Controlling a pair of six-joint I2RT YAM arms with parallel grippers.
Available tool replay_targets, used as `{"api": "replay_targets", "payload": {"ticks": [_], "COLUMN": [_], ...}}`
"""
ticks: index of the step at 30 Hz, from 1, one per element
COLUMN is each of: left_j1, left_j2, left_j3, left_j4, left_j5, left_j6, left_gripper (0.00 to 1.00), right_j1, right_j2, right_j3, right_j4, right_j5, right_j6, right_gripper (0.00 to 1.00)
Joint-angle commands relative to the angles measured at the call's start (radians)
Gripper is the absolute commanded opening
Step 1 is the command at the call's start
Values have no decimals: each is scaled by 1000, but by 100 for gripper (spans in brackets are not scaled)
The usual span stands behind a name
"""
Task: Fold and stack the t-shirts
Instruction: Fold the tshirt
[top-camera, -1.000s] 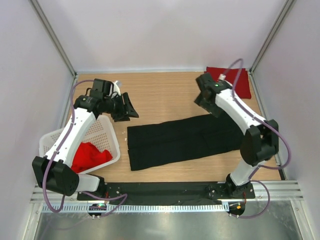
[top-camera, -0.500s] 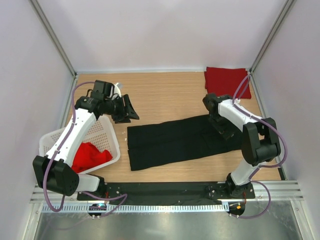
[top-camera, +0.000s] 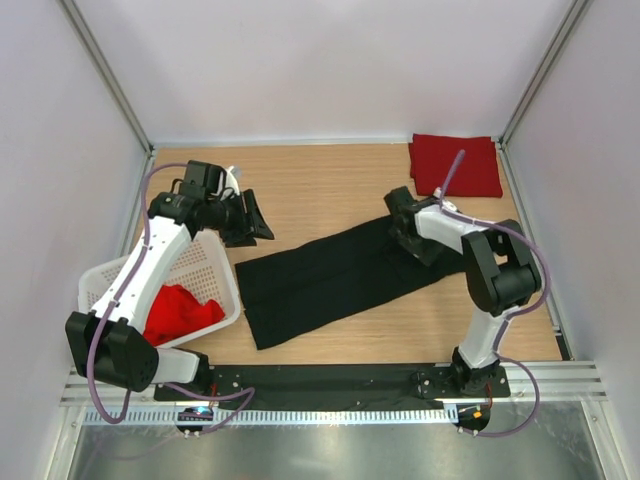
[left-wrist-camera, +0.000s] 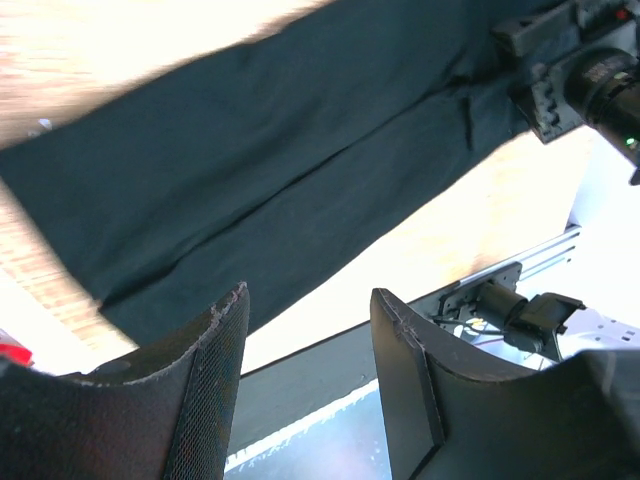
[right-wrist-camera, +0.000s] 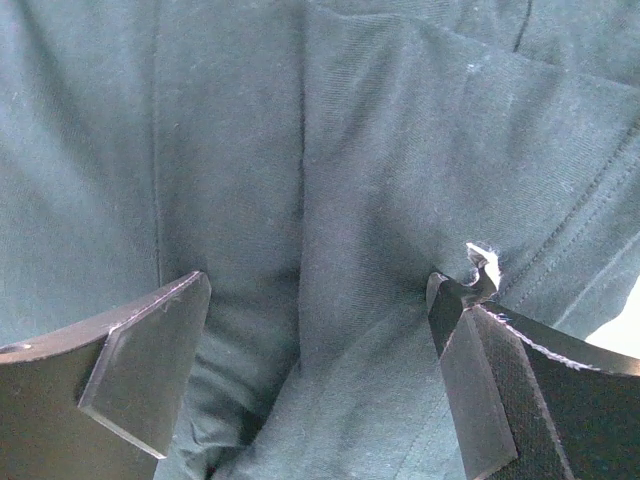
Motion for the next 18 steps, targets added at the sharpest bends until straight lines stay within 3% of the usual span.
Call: {"api": "replay_targets", "payload": {"ticks": [1,5,9,13,18], "left_j1": [17,31,53,73,76], "left_j2": [-5,-3,2,11,29], "left_j3": [43,53,57,63,59], "left_j4": [-15,-24,-29,-32,-30], "left_j5": [-13,-19,-22,-22,-16], "left_j6": [31,32,37,31,15], "left_gripper": [53,53,53,53,53], "right_j1": [159,268,299,261,115], "right_j2": [155,255,338,445,592], "right_j3": [71,239,368,585,843], "right_j4": [124,48,-54,-137,-202], "right_j5": [-206,-281,-341,-332,-344], "right_j6": [-106,-195,-298,-487,-691], "right_gripper": [99,98,98,98,97]}}
